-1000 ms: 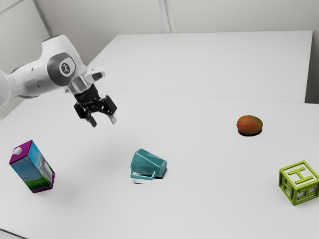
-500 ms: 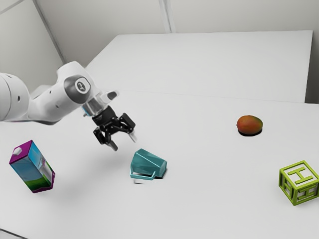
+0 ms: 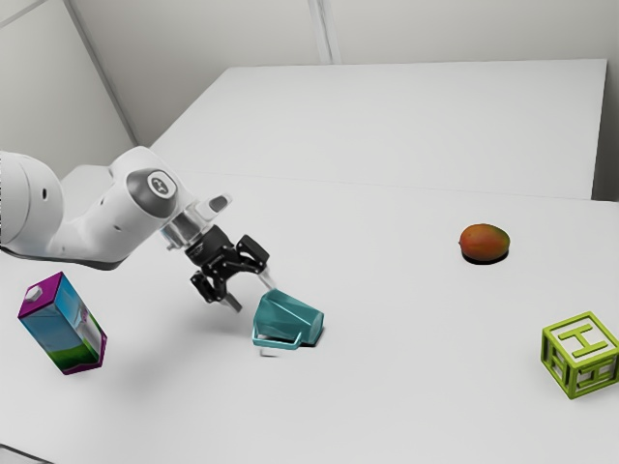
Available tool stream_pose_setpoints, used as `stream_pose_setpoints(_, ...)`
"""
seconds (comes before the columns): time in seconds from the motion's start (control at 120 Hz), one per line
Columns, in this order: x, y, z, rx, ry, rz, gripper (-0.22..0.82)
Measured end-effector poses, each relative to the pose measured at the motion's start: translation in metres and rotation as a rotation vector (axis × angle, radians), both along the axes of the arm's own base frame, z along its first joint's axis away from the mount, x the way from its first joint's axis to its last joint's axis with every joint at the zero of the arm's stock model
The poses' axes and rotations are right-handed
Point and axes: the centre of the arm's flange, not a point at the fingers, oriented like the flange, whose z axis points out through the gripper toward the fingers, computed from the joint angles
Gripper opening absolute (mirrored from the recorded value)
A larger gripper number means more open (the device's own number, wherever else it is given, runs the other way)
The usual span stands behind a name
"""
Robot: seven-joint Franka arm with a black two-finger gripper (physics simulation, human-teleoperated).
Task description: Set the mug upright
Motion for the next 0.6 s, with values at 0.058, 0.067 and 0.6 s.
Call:
stream_pose_setpoints(0.058, 0.002, -0.001, -0.006, -0.018, -0.001, 0.004, 0.60)
stream_pose_setpoints(0.067, 0.002, -0.001, -0.007, -0.020, -0.002, 0.004, 0.60)
stream_pose_setpoints(0.6, 0.015, -0.020, -0.030, -0.116, -0.069, -0.003, 0.33)
